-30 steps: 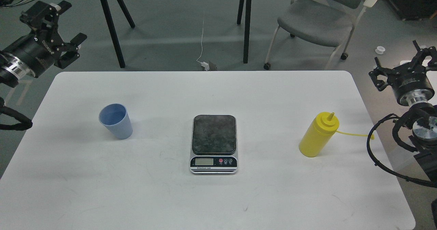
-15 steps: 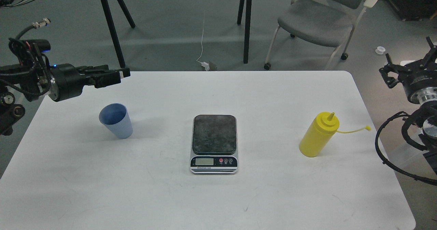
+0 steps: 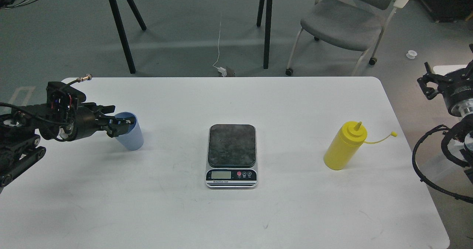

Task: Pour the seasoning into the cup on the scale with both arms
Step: 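Close the left gripper around the blue cup, then lift the blue cup and carry it onto the scale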

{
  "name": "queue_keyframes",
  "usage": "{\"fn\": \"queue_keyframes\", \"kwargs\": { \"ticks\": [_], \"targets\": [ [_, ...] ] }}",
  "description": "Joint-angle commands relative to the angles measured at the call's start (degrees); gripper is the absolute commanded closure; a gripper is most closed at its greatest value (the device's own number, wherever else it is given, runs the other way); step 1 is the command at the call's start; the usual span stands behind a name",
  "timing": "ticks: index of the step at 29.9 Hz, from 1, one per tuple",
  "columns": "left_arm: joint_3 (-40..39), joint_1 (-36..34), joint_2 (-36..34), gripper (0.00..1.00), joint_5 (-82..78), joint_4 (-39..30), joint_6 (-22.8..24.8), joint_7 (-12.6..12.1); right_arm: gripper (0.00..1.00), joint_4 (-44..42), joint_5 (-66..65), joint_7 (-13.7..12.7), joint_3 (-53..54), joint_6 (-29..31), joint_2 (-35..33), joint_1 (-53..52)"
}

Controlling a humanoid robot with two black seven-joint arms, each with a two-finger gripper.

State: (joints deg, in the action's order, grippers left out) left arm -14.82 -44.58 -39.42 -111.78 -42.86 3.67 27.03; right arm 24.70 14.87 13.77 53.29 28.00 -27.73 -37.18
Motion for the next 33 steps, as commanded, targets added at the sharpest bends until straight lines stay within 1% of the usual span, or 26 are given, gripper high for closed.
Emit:
{"fn": "queue_keyframes", "kwargs": {
  "ticks": [1, 2, 4, 5, 6, 8, 9, 15, 21, 24, 29, 31, 33],
  "targets": [
    [0.05, 0.02, 1.54, 0.37, 0.16, 3.83, -0.68, 0.74, 0.0, 0.09, -0.02, 0.03, 0.06, 0.0, -0.04, 0.27],
    [0.05, 0.02, 1.8, 0.41, 0.07, 4.27, -0.86, 0.97, 0.0, 0.09, 0.07, 0.03, 0.06, 0.0, -0.04, 0.27],
    [0.23, 0.1, 1.89, 0.55, 0.16, 4.45, -0.86, 0.97, 0.0, 0.0, -0.02, 0.03, 0.06, 0.0, -0.13, 0.27],
    [0.58, 0.1, 1.98, 0.67, 0.16, 4.45, -0.86, 0.97, 0.0, 0.0, -0.02, -0.06, 0.06, 0.0, -0.13, 0.35],
    [1.28, 0.02, 1.89, 0.75, 0.16, 4.45, -0.86, 0.97, 0.0, 0.0, -0.02, -0.06, 0.06, 0.0, -0.13, 0.35],
    [3.03, -0.07, 1.89, 0.88, 0.25, 4.45, -0.95, 0.97, 0.0, 0.0, 0.07, 0.03, 0.15, 0.0, -0.13, 0.53],
    [3.74, -0.16, 1.89, 0.92, 0.25, 4.54, -1.03, 0.97, 0.0, 0.0, -0.02, 0.03, 0.24, 0.0, -0.13, 0.7],
    [4.27, -0.95, 3.56, 0.95, 0.77, 8.22, -2.09, 0.97, 0.0, 0.0, 0.07, 0.03, 0.24, 0.0, -0.13, 1.14],
    [4.19, -5.6, 3.56, 0.96, 2.44, 7.0, -1.3, 0.97, 0.01, 0.0, 0.07, 0.2, 0.41, 0.0, -0.92, 1.5],
    [5.32, -10.69, 3.3, 0.96, 2.36, 3.67, 2.29, 0.97, 0.0, 0.09, 0.16, 0.2, 0.94, 0.0, -1.8, 2.19],
    [7.08, -19.92, 3.91, 0.96, 2.27, -3.71, 12.22, 0.97, 0.0, 0.09, 0.25, 0.2, 2.87, 0.0, -3.46, 4.57],
    [7.17, -21.86, 5.92, 0.95, 2.01, -6.09, 15.3, 0.97, 0.0, 0.26, 0.25, 0.2, 3.75, 0.0, -4.17, 5.45],
    [7.7, -22.83, 9.43, 0.95, 1.92, -6.8, 17.41, 0.97, 0.0, 0.26, 0.25, 0.2, 4.28, 0.0, -4.96, 5.89]
  ]
}}
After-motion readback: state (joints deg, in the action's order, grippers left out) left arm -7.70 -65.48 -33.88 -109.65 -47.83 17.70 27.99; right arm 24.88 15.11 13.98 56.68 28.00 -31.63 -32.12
